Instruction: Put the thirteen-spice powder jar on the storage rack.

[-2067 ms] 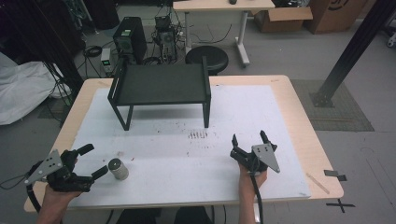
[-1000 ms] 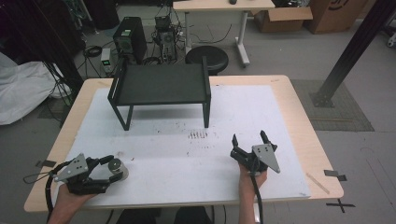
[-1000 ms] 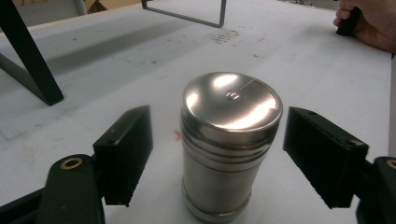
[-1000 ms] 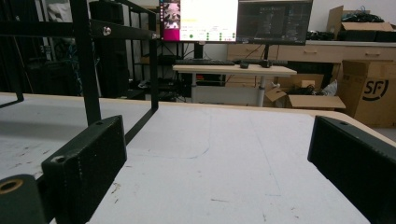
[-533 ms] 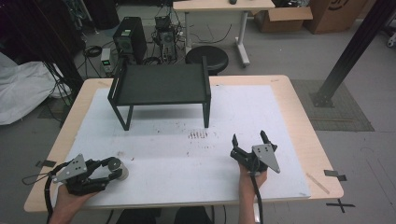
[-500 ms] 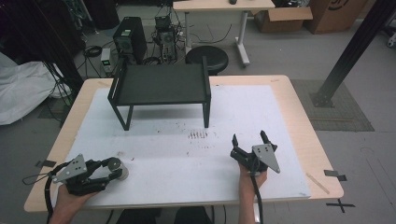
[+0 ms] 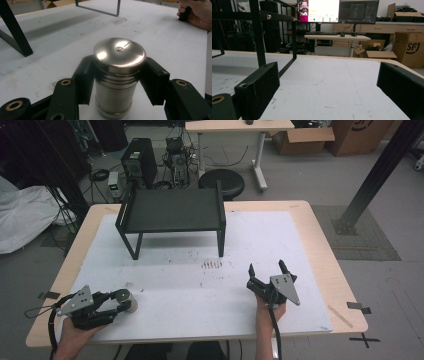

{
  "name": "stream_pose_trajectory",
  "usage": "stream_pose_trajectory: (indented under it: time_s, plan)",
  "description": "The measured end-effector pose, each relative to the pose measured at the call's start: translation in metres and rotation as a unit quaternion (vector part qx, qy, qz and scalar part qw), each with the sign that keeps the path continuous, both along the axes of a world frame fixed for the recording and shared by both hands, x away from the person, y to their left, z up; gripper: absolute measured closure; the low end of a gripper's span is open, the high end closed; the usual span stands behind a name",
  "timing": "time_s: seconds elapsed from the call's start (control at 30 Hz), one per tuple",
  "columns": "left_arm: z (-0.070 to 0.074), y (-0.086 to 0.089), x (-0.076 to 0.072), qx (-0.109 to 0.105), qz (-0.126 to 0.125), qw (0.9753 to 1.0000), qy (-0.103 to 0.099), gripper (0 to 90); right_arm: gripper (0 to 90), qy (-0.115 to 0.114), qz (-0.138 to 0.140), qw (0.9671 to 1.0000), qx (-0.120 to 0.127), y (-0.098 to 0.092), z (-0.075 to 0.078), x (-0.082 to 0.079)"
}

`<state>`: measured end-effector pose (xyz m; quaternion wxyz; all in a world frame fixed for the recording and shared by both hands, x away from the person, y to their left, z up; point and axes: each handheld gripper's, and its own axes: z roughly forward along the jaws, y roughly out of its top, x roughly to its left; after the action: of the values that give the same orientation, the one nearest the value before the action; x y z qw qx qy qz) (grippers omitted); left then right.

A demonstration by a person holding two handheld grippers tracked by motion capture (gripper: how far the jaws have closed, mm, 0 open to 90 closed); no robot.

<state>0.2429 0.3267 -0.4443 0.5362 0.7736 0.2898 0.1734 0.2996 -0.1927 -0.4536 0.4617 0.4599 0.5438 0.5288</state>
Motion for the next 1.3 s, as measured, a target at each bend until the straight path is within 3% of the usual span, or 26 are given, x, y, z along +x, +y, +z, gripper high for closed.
stream_pose_trajectory:
  time_s: [1.3]
  plan:
    - [0.0034,-0.0059,0.0011,0.007,0.014,0.9999,0.002,49.1,4.2,0.002,0.001,1.0000,0.000,-0.0001,0.0001,0.0004]
